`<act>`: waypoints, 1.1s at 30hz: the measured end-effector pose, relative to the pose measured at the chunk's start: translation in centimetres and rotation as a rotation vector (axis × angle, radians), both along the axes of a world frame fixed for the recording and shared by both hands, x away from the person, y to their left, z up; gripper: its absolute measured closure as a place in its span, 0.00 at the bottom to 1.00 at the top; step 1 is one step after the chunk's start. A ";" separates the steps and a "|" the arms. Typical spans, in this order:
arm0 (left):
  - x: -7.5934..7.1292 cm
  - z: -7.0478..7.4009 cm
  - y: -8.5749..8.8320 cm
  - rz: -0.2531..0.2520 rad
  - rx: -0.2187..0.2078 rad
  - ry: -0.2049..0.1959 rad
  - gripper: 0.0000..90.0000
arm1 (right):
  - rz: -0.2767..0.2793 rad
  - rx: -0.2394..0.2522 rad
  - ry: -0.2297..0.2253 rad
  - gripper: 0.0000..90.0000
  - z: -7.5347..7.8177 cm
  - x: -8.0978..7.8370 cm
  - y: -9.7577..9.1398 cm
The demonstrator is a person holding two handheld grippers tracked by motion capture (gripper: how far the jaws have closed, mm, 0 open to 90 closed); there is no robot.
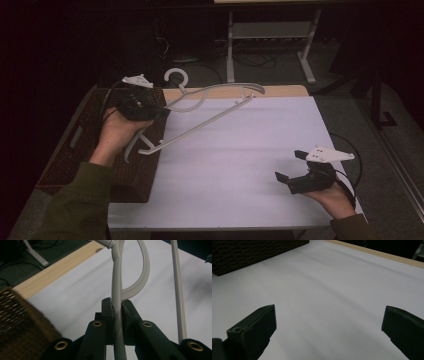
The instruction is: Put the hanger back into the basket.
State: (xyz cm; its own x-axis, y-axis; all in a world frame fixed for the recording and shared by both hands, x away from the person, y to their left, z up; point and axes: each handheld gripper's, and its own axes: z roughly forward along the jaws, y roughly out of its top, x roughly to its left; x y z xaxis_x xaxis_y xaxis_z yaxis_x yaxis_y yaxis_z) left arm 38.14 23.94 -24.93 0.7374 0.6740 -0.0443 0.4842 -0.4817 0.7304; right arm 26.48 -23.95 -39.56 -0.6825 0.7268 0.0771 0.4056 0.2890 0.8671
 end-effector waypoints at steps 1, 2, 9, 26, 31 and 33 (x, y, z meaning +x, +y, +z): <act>-0.1 0.2 1.1 0.017 0.001 -0.006 0.92 | -0.007 0.002 0.006 0.00 0.0 0.0 0.0; -0.1 0.2 1.1 0.017 0.001 -0.006 0.92 | -0.007 0.002 0.006 0.00 0.0 0.0 0.0; -0.7 0.6 5.5 0.097 0.016 -0.029 0.92 | -0.007 -0.002 0.007 0.00 -0.1 0.1 0.0; -2.0 -0.1 14.5 0.283 0.075 -0.063 0.92 | -0.017 -0.007 0.019 0.00 -0.3 0.2 -0.1; -2.5 -0.5 17.4 0.338 0.104 -0.067 0.92 | -0.023 -0.007 0.019 0.00 -0.3 0.2 -0.2; -2.8 -0.9 19.0 0.364 0.111 -0.063 0.92 | -0.022 -0.009 0.018 0.00 -0.3 0.3 -0.2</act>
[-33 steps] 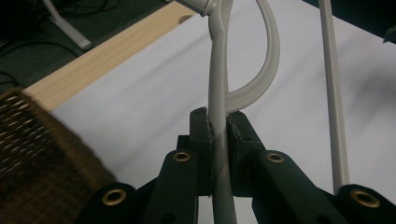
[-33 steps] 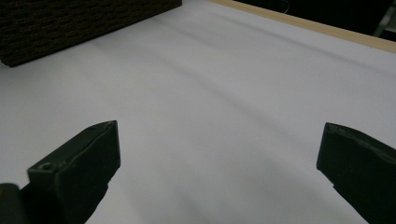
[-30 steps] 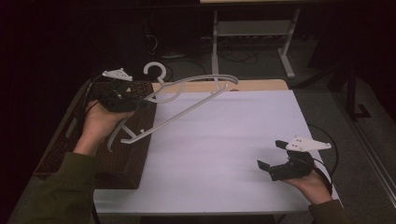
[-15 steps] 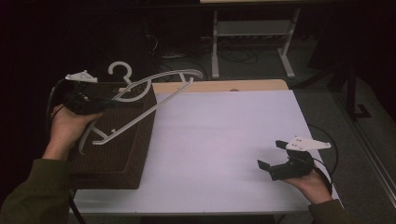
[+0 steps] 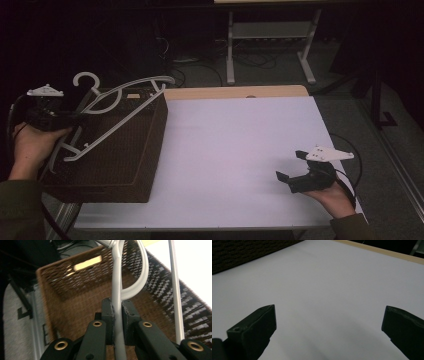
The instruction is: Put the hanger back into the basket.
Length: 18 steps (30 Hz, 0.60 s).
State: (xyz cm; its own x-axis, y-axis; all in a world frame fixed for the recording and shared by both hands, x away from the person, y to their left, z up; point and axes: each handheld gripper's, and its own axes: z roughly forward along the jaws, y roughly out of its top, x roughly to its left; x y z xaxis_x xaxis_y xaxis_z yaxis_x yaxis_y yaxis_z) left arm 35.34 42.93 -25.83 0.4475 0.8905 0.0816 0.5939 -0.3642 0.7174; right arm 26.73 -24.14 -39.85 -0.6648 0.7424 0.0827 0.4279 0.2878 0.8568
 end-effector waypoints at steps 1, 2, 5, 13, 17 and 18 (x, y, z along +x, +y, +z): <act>0.0 0.0 0.0 0.000 0.000 0.000 0.92 | 0.000 0.000 0.000 0.00 0.0 0.0 0.0; -0.1 -0.3 0.8 0.014 0.008 0.003 0.92 | 0.000 -0.001 0.000 0.00 0.0 0.0 0.0; -0.2 -0.6 1.5 0.027 0.020 0.006 0.92 | 0.000 0.000 0.002 0.00 -0.1 0.0 0.1; -0.2 -2.0 3.3 0.062 0.073 0.043 0.92 | -0.007 -0.005 0.002 0.00 -0.1 0.1 0.0; 0.0 -2.7 3.4 0.070 0.088 0.065 0.92 | -0.013 -0.002 0.005 0.00 -0.1 0.1 0.0; 0.1 -2.9 3.4 0.069 0.090 0.071 0.92 | -0.013 -0.002 0.006 0.00 -0.1 0.1 0.0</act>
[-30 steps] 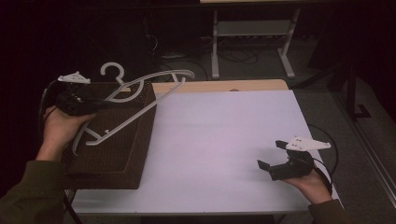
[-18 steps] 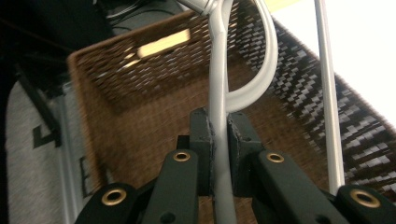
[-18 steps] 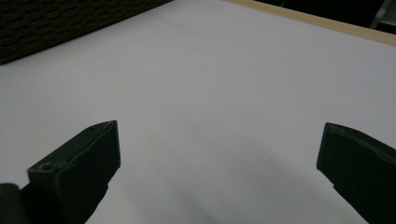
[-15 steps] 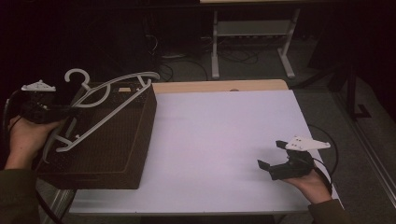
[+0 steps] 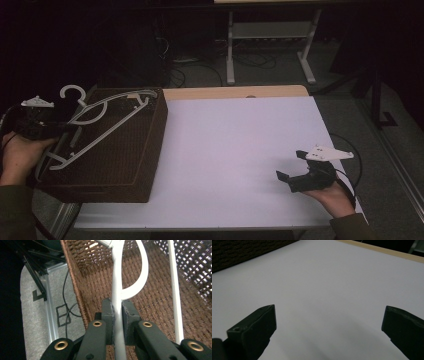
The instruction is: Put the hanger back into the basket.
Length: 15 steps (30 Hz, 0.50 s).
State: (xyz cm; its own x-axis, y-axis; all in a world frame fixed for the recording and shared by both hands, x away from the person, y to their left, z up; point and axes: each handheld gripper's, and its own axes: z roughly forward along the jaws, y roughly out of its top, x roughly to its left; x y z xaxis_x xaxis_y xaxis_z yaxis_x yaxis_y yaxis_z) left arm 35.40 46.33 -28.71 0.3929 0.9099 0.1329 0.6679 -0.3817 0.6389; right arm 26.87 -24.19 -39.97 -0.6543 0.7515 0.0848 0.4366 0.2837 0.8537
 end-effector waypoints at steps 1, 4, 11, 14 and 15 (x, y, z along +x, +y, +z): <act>0.1 -0.2 0.0 -0.001 0.004 0.005 0.92 | 0.002 -0.001 0.000 0.00 0.0 0.0 0.0; 0.3 -0.8 -0.3 -0.004 0.007 0.020 0.92 | 0.002 -0.003 0.000 0.00 0.0 0.0 0.0; 0.7 -1.6 -0.9 -0.020 0.009 0.043 0.92 | 0.003 -0.005 0.004 0.00 0.0 0.0 0.0; 0.8 -1.7 -0.9 -0.023 0.000 0.050 0.91 | 0.003 -0.006 0.003 0.00 0.0 0.0 0.0; 0.8 -1.8 -0.8 -0.027 -0.012 0.057 0.91 | 0.002 -0.006 0.005 0.00 0.0 0.0 0.0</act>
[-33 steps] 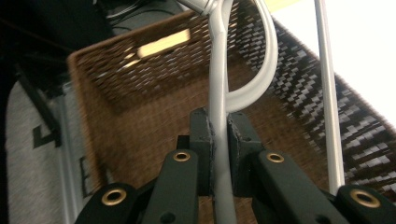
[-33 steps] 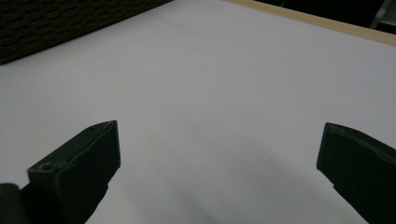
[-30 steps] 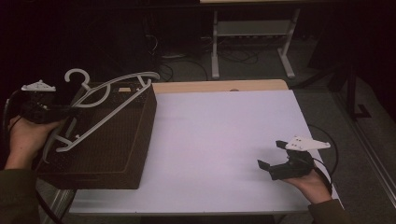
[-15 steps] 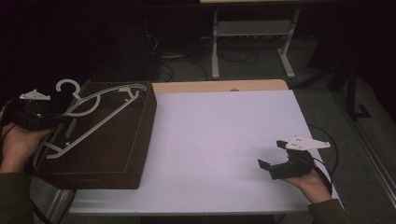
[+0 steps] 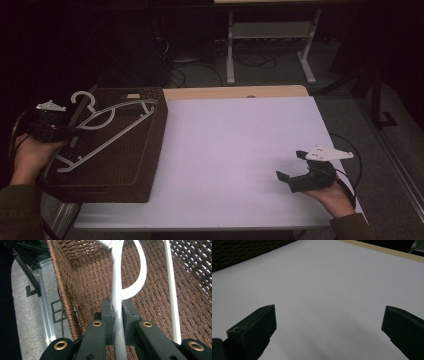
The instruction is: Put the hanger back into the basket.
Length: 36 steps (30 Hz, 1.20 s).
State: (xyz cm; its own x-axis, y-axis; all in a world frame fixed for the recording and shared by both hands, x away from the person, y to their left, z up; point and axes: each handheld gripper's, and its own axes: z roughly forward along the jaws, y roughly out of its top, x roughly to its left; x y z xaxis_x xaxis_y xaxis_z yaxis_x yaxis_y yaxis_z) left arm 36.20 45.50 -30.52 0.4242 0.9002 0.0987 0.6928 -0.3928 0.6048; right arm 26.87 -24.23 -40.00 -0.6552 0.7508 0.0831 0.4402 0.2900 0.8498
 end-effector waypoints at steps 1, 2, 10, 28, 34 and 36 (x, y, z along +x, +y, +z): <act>0.0 0.0 0.1 -0.009 -0.007 -0.003 0.89 | -0.001 -0.001 -0.001 0.00 0.0 0.0 0.0; -0.1 -0.1 0.1 -0.004 -0.016 -0.013 0.85 | -0.003 0.002 -0.003 0.00 0.0 0.0 0.0; -0.7 0.8 0.1 -0.011 -0.126 -0.063 0.60 | -0.004 0.006 -0.009 0.00 0.1 0.0 0.0; -2.8 2.2 -8.7 -0.205 -0.437 -0.226 0.21 | -0.007 0.081 -0.078 0.00 2.2 0.3 -0.4; -3.9 1.9 -12.1 -0.272 -0.468 -0.263 0.16 | -0.010 0.121 -0.117 0.00 3.5 0.6 -0.5; -4.3 1.7 -13.1 -0.292 -0.489 -0.278 0.15 | -0.010 0.141 -0.136 0.00 4.2 0.6 -0.4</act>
State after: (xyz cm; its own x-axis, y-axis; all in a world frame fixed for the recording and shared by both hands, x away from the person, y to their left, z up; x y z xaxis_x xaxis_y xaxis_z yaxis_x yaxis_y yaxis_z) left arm 31.93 32.42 -28.86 0.6768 0.7201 -0.1529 0.3902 -0.1747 0.9040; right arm 27.52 -24.66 -35.81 -0.6602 0.7446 0.0987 0.3204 0.1603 0.9336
